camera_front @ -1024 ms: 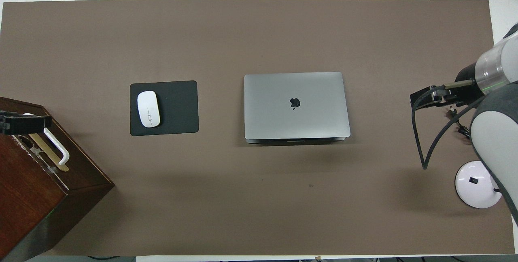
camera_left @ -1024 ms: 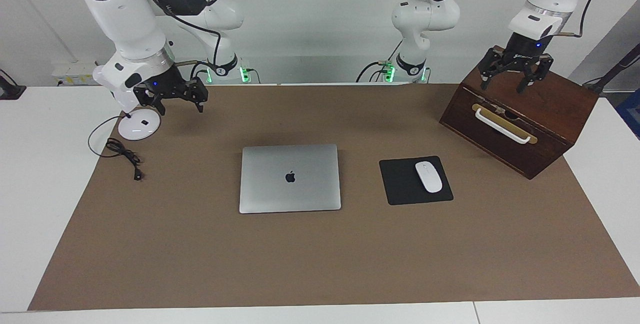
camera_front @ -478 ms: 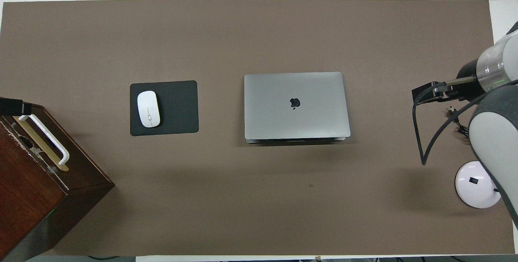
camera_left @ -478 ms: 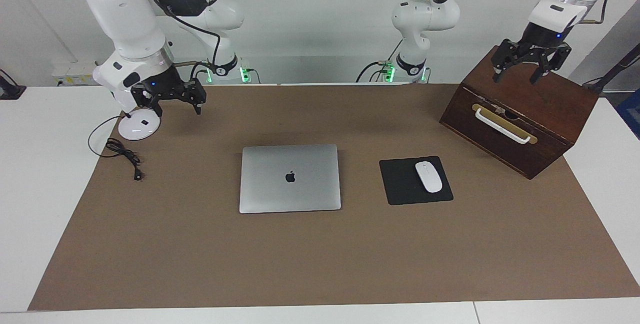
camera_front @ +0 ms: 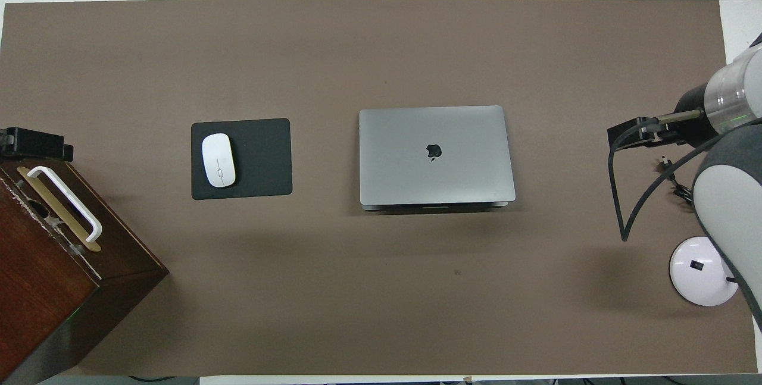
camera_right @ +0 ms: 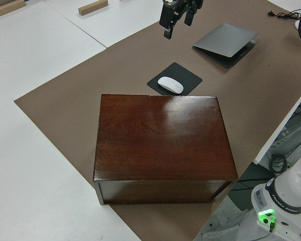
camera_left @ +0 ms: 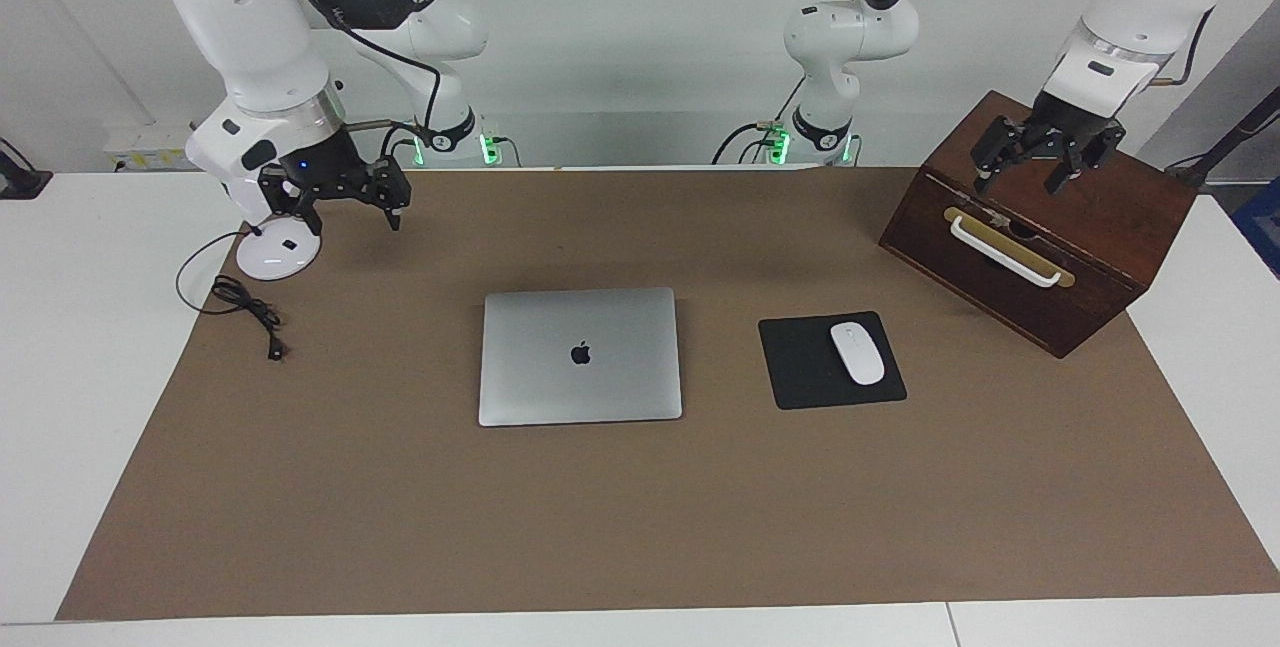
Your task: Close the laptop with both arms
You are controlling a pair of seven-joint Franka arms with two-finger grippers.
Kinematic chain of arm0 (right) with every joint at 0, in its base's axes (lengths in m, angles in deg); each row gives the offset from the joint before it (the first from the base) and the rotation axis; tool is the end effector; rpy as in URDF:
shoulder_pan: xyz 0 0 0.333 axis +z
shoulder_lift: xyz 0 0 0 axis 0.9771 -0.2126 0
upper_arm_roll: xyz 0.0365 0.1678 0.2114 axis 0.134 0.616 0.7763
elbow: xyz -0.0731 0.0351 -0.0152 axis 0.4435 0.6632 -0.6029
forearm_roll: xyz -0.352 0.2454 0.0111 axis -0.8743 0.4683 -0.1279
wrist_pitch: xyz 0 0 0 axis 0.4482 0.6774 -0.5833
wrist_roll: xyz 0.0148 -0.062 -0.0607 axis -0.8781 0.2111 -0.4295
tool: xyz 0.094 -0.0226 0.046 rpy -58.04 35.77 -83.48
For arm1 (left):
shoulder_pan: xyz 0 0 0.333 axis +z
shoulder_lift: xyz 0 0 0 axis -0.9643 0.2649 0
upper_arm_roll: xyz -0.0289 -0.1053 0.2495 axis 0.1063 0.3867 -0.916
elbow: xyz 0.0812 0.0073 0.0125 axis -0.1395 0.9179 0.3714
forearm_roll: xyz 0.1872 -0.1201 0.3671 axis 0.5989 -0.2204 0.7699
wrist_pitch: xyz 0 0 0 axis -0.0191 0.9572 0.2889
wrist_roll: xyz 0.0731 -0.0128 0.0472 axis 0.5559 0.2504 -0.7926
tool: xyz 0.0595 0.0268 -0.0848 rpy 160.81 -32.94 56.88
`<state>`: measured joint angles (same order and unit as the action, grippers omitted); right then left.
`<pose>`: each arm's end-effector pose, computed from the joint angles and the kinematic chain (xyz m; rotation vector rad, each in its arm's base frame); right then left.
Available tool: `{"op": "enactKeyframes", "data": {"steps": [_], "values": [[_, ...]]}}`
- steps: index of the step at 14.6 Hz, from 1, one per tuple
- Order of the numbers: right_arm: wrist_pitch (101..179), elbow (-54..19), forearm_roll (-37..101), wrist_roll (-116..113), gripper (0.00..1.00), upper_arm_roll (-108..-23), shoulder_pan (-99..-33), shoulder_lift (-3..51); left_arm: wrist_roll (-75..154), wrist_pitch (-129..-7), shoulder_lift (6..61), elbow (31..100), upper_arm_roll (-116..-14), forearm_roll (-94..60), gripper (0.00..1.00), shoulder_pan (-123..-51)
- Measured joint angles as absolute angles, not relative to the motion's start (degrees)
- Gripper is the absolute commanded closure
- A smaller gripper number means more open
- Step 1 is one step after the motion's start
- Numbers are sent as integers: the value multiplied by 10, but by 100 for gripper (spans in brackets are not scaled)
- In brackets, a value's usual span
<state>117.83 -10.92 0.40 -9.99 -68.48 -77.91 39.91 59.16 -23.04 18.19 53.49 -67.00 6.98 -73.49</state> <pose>0.5907 0.0433 0.5363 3.1202 0.1055 -0.0258 0.5714 0.0001 0.5805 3.1130 -0.0963 0.0617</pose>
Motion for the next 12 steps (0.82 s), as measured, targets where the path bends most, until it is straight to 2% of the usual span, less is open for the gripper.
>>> {"op": "enactKeyframes", "data": {"steps": [8, 12], "values": [[1128, -60, 6, -100, 0, -681, -779, 401, 550, -249, 181, 536, -668, 70, 0, -735], [1125, -60, 6, -100, 0, -683, -781, 396, 550, -249, 182, 538, -670, 70, 0, -735]]}}
